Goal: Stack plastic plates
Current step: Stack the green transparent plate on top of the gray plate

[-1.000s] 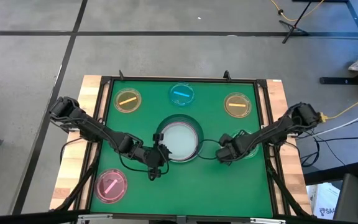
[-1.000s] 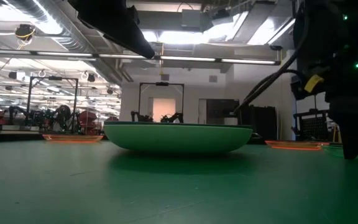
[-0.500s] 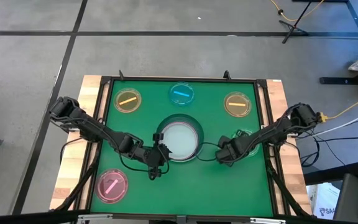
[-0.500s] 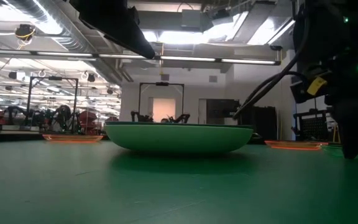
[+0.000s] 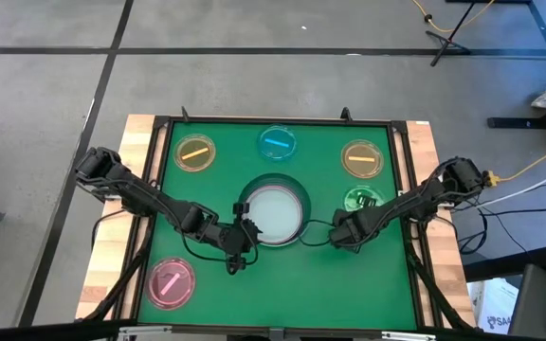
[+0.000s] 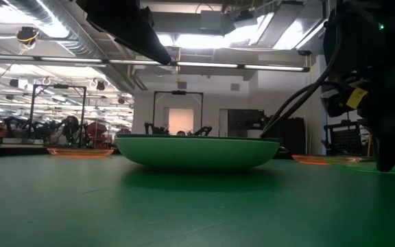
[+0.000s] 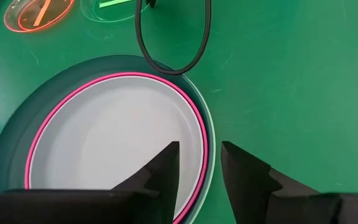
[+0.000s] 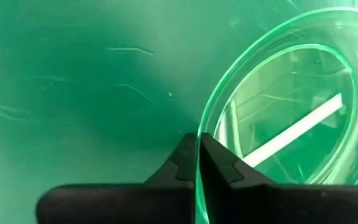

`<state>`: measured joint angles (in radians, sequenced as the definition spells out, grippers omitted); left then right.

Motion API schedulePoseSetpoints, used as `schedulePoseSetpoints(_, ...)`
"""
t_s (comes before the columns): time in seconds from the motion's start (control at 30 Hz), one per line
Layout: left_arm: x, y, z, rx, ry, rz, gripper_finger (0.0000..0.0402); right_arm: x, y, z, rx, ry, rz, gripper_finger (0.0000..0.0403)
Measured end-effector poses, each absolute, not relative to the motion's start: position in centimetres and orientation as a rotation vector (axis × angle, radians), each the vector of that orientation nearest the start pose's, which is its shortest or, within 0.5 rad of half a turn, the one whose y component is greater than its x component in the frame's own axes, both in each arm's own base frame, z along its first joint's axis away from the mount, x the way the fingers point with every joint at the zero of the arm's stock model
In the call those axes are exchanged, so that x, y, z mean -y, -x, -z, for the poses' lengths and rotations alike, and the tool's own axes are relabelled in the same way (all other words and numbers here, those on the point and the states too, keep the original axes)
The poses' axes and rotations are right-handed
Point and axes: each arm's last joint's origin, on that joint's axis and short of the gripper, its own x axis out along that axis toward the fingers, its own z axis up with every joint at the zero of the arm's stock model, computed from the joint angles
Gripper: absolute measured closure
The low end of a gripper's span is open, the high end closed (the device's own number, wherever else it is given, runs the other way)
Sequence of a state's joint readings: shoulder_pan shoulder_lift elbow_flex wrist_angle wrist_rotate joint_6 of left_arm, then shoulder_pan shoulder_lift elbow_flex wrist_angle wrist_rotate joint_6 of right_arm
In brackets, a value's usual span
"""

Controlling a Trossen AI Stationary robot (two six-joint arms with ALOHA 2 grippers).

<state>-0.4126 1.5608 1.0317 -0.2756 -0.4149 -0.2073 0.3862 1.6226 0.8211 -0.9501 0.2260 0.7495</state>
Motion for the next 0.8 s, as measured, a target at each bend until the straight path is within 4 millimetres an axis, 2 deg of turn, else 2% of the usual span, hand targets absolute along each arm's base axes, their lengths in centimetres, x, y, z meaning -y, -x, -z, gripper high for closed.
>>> schedulePoseSetpoints(0.3,11.9,-30.2,-22.8,-0.73,-0.126,-0.078,0.0291,-8.0,-21.6,-14.3,-1.591,0.053,0.453,0.0401)
schedulePoseSetpoints(0.47,11.9,-30.2,-22.8,-0.73,-0.126,-0.078,0.0291,-8.2,-22.6,-16.3,-1.567,0.127,0.473,0.0402)
schedulePoseSetpoints(0.8,12.1,-30.1,-22.7,-0.742,-0.123,-0.057,0.0291,-9.2,-25.5,-20.3,-1.423,0.236,0.36,0.0402)
